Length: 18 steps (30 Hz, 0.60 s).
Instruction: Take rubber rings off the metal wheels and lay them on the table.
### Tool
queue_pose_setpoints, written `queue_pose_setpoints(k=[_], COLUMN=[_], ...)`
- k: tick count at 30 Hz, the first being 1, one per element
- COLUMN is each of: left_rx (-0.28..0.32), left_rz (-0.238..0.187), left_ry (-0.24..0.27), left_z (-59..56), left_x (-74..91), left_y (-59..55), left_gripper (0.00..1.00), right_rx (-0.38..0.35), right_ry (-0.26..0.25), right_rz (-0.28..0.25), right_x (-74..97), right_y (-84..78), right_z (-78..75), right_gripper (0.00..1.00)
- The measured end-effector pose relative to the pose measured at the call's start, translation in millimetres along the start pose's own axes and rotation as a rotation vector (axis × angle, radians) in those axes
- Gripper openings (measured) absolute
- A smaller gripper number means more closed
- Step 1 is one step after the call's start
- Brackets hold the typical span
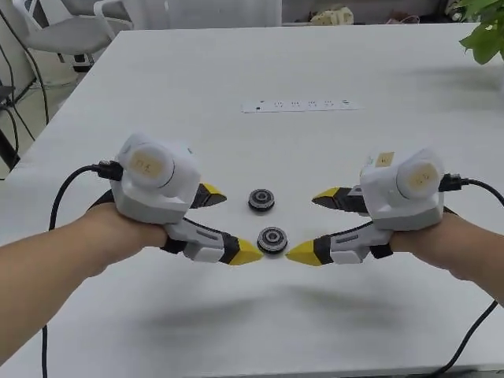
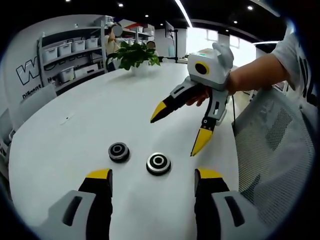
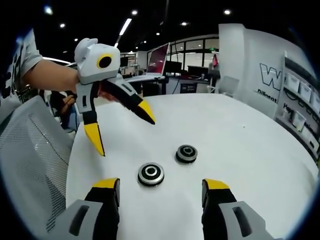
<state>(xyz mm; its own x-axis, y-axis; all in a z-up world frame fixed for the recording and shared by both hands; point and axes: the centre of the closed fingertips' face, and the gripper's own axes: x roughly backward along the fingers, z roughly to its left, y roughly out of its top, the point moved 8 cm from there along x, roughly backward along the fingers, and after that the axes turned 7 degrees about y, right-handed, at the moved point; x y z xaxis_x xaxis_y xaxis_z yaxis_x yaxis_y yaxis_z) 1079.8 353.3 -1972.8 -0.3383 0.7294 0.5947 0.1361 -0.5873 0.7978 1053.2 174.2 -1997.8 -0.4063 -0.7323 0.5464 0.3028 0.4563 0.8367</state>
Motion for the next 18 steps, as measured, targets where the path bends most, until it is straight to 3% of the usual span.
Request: queue_pose_setpoints(k=[18], left_rx=[-0.003], left_rz=[0.015], left_ry=[-0.027], left_z=[0.9], left_x=[-17.2], left_y=[-3.1], left_gripper=[0.49], right_rx=[-0.018], right_ry=[0.026], right_rz=[0.011], right_x=[-13.4], right_y=[-5.8], right_z=[-0.8], right_gripper=[0.55])
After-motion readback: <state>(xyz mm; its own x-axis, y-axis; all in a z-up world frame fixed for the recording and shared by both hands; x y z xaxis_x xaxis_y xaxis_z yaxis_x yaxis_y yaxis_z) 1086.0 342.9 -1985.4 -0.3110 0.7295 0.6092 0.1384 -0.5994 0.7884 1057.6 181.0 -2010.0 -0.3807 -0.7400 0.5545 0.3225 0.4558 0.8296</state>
